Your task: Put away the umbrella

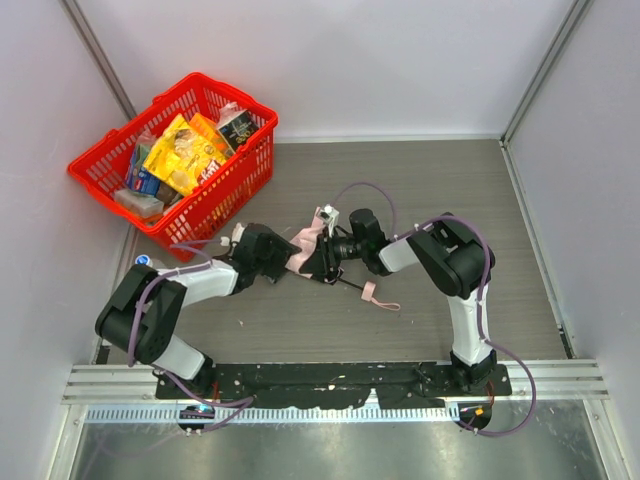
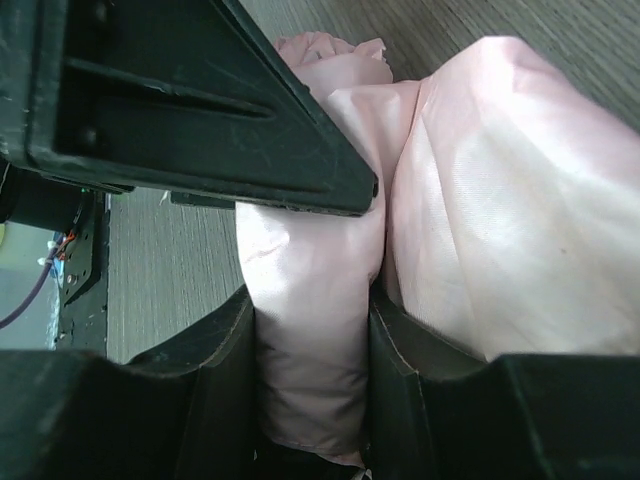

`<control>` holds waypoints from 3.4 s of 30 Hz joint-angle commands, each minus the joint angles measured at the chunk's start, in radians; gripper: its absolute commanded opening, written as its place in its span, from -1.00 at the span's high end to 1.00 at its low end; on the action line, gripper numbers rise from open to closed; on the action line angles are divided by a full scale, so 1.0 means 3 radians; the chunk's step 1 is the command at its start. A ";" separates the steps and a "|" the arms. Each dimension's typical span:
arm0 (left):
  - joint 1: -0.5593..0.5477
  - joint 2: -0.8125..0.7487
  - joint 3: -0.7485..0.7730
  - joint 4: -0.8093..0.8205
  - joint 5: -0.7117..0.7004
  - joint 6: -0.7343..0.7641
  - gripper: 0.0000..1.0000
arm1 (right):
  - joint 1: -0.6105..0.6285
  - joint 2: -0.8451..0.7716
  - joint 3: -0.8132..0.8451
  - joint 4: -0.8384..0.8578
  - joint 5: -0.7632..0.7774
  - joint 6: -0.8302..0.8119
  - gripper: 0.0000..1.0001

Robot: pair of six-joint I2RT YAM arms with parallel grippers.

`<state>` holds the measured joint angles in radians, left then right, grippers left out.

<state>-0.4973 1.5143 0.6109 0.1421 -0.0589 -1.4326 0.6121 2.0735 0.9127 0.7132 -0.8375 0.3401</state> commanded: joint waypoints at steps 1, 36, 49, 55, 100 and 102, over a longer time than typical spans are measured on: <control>0.0006 0.0173 -0.0119 -0.0576 -0.0299 0.0245 -0.16 | 0.0056 0.0283 -0.0138 -0.0991 -0.0036 -0.0070 0.98; -0.0004 0.0285 0.0162 -0.1568 0.0181 0.0572 1.00 | 0.1538 -0.1385 0.0077 -0.1811 0.4095 -0.1547 -0.56; -0.0004 0.0347 0.0249 -0.1793 0.0329 0.0511 1.00 | 0.1754 -0.0490 0.0174 -0.1104 0.4907 -0.1998 -0.47; -0.0004 0.0250 0.0183 -0.1721 0.0324 0.0409 1.00 | 0.1708 -0.0367 0.0062 -0.1139 0.5038 -0.1861 0.98; 0.0006 0.0373 -0.0313 -0.0269 0.0498 0.0705 1.00 | 0.0112 -0.0294 -0.0123 -0.1091 0.0636 0.0207 0.59; 0.0006 0.0362 -0.0293 -0.0366 0.0569 0.0660 1.00 | 0.0158 -0.0488 -0.0031 -0.1536 0.0964 0.0003 0.28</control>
<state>-0.4824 1.5642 0.5770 0.2806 0.0902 -1.3483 0.6289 2.0277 0.8879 0.6773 -0.7414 0.5041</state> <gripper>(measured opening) 0.346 0.460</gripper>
